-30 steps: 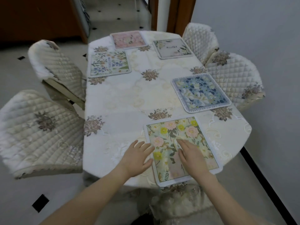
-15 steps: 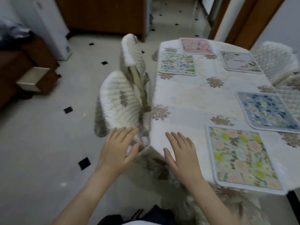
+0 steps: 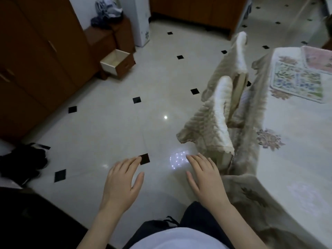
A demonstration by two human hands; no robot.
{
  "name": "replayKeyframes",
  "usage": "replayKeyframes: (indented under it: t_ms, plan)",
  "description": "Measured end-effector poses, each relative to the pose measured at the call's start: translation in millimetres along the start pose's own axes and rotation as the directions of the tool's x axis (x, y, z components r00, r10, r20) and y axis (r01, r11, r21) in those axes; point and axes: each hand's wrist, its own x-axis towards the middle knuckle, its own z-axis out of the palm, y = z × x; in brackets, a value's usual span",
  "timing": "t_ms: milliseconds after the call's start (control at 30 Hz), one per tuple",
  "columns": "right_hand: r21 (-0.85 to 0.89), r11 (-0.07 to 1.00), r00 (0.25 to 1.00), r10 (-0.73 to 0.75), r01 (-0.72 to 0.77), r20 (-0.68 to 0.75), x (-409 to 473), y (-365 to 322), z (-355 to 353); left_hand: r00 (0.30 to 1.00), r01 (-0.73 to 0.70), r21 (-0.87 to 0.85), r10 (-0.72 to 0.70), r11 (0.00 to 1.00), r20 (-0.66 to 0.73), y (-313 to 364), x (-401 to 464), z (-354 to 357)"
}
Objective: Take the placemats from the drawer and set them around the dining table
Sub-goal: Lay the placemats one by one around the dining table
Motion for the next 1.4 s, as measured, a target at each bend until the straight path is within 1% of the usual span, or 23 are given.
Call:
replayKeyframes:
  t_ms: [100,267,433,667,767,867,1000,1067,1133,1233,1400]
  plan:
    - [-0.018,0.999,0.999,-0.036,0.037,0.021,35,-10,2,1.000,0.004,-0.018,-0.004,1.000,-0.018,-15,28,-2]
    - [-0.035,0.998,0.998,-0.055,0.056,0.031,103,-2,10,0.998,-0.070,-0.026,0.070,0.997,-0.003,-17,105,2]
    - [-0.006,1.000,1.000,-0.026,0.026,0.000,195,15,19,0.990,-0.134,0.073,0.130,0.988,0.064,-26,199,-3]
    - [0.045,0.999,0.999,0.017,-0.015,-0.039,331,31,6,0.995,-0.101,0.134,0.100,0.986,0.010,-48,339,-38]
    - [0.075,0.996,0.998,0.050,-0.047,-0.030,378,40,12,0.996,-0.083,0.110,0.084,0.990,-0.012,-55,386,-37]
    - [0.090,0.992,0.996,0.084,-0.084,0.002,417,46,26,0.995,-0.100,0.064,0.101,0.993,-0.006,-63,424,-27]
    - [0.092,0.985,0.989,0.144,-0.147,0.035,469,55,50,0.988,-0.137,0.030,0.134,0.990,0.077,-93,477,-9]
    - [0.090,0.976,0.980,0.194,-0.197,0.034,503,62,59,0.983,-0.154,0.030,0.150,0.988,0.108,-113,518,-6]
    - [0.088,0.964,0.968,0.252,-0.253,0.020,541,70,64,0.974,-0.200,0.033,0.195,0.979,0.118,-131,571,-9]
    - [0.074,0.941,0.942,0.335,-0.331,-0.039,603,80,58,0.950,-0.291,0.047,0.283,0.955,0.132,-143,664,-26]
    - [0.075,0.885,0.876,0.465,-0.459,-0.131,686,97,31,0.875,-0.473,0.032,0.466,0.880,0.131,-124,800,-48]
